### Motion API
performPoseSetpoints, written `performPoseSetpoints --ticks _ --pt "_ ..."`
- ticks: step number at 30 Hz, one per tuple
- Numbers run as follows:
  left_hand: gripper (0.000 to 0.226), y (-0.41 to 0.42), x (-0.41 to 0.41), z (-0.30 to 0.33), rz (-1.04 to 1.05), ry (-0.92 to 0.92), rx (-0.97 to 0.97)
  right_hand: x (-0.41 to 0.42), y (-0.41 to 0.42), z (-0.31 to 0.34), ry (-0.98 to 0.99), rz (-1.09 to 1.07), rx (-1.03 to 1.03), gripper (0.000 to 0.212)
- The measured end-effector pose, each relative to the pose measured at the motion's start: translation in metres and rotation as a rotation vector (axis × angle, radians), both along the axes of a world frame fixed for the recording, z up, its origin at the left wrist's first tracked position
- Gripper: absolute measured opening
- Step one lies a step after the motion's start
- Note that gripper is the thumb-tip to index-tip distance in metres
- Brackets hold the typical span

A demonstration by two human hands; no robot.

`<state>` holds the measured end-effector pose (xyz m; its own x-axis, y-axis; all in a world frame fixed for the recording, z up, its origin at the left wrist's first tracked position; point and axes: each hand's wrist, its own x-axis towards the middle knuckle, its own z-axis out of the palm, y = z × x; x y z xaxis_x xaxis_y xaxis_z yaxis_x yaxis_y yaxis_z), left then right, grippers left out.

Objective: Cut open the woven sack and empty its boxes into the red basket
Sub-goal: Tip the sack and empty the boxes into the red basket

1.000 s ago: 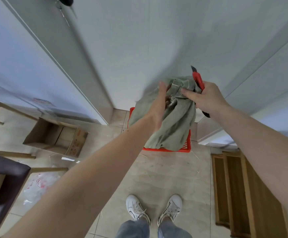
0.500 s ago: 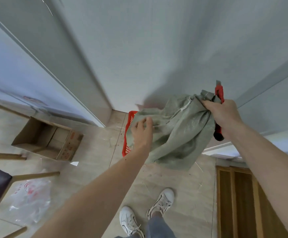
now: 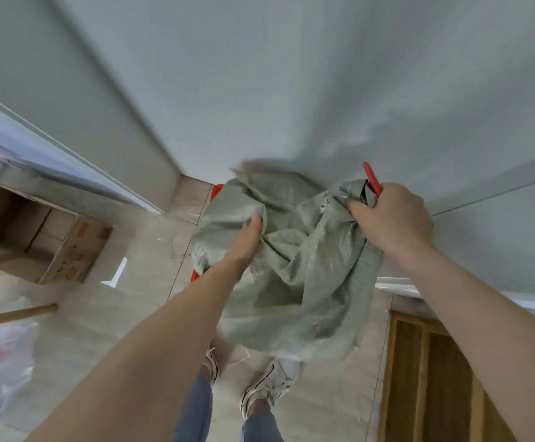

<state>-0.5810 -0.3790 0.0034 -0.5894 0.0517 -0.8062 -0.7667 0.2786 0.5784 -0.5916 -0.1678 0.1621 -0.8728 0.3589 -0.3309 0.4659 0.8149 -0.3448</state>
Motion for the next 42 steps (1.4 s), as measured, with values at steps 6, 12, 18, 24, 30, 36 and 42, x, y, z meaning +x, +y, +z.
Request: performPoseSetpoints --ticks 6,12,18,24,30,36,42 --pt "0.062 -0.014 0.001 -0.037 -0.206 0.199 -0.42 -0.004 -0.015 -0.072 -0.089 0.048 0.115 0.025" --pt "0.07 -0.032 -0.022 -0.106 -0.669 0.757 -0.794 -0.007 -0.021 -0.118 -0.103 0.063 0.129 0.028" --pt "0.075 -0.037 0.003 -0.17 -0.985 0.554 -0.729 -0.004 -0.026 -0.151 -0.115 -0.015 0.038 0.029" --pt "0.071 -0.017 -0.014 -0.143 -0.559 1.026 -0.784 -0.004 -0.025 -0.152 -0.131 -0.048 -0.012 0.028" --pt "0.077 -0.012 -0.054 -0.121 -0.637 0.63 -0.66 -0.002 -0.013 -0.148 -0.15 -0.076 -0.027 0.03" --pt "0.059 0.006 -0.105 -0.12 -0.591 0.924 -0.538 0.0 -0.007 -0.151 -0.137 -0.087 -0.059 0.033" --pt "0.059 0.017 -0.093 -0.152 -1.179 0.342 -0.349 0.003 0.003 -0.166 -0.108 -0.119 -0.047 0.039"
